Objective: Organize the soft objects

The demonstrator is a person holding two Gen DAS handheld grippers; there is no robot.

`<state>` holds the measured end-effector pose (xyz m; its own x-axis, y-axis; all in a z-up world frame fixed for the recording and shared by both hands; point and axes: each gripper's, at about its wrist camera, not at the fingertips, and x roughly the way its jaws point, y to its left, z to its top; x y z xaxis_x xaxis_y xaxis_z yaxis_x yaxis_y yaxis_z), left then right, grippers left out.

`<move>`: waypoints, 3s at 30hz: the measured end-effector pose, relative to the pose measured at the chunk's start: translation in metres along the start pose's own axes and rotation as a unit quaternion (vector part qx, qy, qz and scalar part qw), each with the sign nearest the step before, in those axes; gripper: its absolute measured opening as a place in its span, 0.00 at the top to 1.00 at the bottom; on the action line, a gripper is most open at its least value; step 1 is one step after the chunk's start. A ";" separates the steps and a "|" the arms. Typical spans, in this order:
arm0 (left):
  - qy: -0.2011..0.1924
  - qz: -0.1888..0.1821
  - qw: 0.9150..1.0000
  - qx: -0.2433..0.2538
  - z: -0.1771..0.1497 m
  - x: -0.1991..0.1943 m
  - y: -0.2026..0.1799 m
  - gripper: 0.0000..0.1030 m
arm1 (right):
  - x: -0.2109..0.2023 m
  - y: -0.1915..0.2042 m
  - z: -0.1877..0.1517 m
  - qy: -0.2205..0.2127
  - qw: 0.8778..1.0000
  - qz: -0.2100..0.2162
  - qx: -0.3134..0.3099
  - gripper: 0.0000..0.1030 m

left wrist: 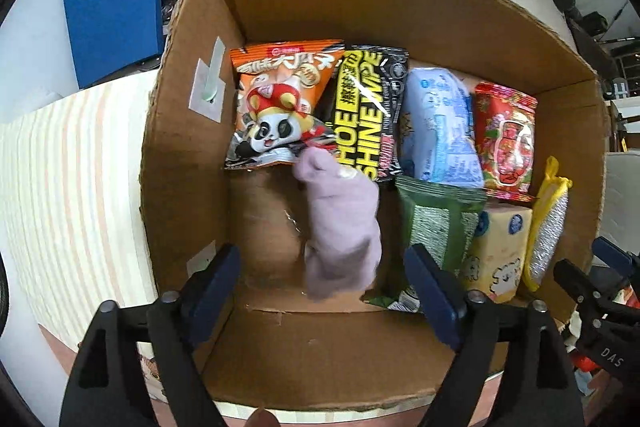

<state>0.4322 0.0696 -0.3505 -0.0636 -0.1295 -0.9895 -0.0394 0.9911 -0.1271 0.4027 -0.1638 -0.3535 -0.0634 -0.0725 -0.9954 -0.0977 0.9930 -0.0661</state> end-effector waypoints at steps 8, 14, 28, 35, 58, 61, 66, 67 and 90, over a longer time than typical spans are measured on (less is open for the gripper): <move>-0.019 -0.009 1.000 0.006 -0.025 -0.012 -0.017 0.06 | -0.012 0.005 -0.012 -0.011 1.000 0.015 0.009 0.00; -0.048 -0.005 0.999 0.000 -0.048 -0.021 -0.026 0.00 | -0.020 0.002 -0.021 -0.030 0.999 0.030 0.028 0.00; -0.100 0.018 0.995 0.004 -0.069 -0.063 -0.023 0.00 | -0.039 -0.003 -0.048 -0.059 0.997 0.032 0.043 0.00; -0.165 0.015 0.986 0.010 -0.114 -0.115 -0.036 0.00 | -0.085 0.000 -0.084 -0.111 0.992 0.043 0.040 0.00; -0.274 -0.006 0.961 0.039 -0.304 -0.253 -0.045 0.00 | -0.259 0.012 -0.296 -0.265 0.961 0.074 0.041 0.00; -0.288 -0.005 0.957 0.041 -0.323 -0.268 -0.047 0.00 | -0.278 0.014 -0.318 -0.281 0.956 0.068 0.039 0.00; -0.300 -0.007 0.952 0.055 -0.352 -0.285 -0.050 0.00 | -0.304 0.021 -0.356 -0.301 0.951 0.061 0.034 0.00; -0.305 -0.005 0.951 0.057 -0.356 -0.288 -0.049 0.00 | -0.307 0.023 -0.361 -0.302 0.951 0.059 0.032 0.00; -0.351 0.032 0.935 0.037 -0.380 -0.298 -0.064 0.00 | -0.322 0.013 -0.379 -0.327 0.943 0.034 0.049 0.00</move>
<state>0.0747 0.0336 -0.0213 0.6084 -0.0430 -0.7925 0.0122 0.9989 -0.0448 0.0459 -0.1630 -0.0073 0.5634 0.0328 -0.8255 -0.0217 0.9995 0.0250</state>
